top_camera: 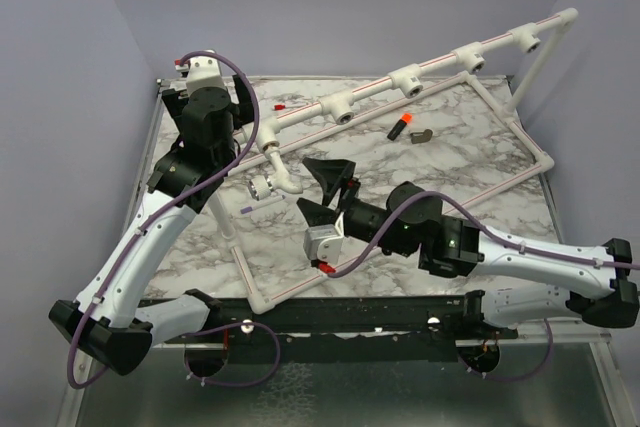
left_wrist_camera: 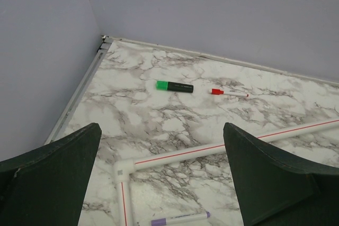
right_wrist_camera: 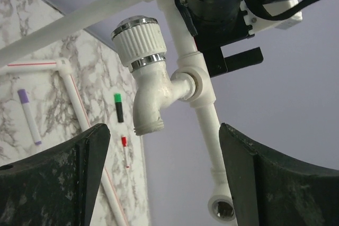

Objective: Install the water faucets

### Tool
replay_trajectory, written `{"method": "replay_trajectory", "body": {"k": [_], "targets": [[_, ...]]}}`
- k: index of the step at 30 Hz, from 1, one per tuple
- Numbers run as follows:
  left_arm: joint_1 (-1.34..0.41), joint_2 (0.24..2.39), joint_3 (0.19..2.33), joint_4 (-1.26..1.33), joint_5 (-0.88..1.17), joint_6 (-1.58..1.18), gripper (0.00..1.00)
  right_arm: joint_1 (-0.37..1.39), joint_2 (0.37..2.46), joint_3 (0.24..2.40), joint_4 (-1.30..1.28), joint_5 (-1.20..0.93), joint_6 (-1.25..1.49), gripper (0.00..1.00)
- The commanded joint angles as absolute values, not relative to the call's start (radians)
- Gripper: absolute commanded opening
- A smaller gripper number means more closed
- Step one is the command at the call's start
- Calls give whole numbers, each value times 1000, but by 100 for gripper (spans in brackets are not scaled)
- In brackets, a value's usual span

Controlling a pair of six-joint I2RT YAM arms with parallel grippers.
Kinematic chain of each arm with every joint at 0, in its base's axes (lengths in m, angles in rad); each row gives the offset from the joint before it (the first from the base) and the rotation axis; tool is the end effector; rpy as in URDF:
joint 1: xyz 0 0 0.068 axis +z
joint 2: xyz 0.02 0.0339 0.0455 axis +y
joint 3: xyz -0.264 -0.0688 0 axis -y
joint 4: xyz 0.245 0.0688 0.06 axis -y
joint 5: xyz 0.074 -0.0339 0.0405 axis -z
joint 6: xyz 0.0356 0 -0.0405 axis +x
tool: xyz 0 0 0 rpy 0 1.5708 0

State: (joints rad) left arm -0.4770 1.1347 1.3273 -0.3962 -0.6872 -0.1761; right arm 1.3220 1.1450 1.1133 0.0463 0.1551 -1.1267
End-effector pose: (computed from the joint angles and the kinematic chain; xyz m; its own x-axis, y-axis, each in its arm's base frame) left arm 0.2208 -0.0887 0.4381 -0.1423 -0.0789 -0.9867 -0.2254 0.9732 -0.0453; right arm 0.0710 0.2573 0.4077 0.8319 -0.3488 -0.4316 -0.3918 0.1816 -0.9019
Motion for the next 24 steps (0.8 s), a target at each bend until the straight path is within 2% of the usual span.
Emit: {"method": "replay_trajectory", "body": {"k": [1, 12, 24], "targets": [[-483, 1110, 1299, -485, -651, -145, 99, 1331, 1190, 1111, 131, 176, -1347, 88], [-483, 1106, 1290, -480, -652, -144, 99, 1355, 1288, 1068, 349, 268, -1626, 84], [-483, 1099, 1273, -466, -650, -143, 99, 1391, 1355, 1068, 416, 320, -1645, 66]]}}
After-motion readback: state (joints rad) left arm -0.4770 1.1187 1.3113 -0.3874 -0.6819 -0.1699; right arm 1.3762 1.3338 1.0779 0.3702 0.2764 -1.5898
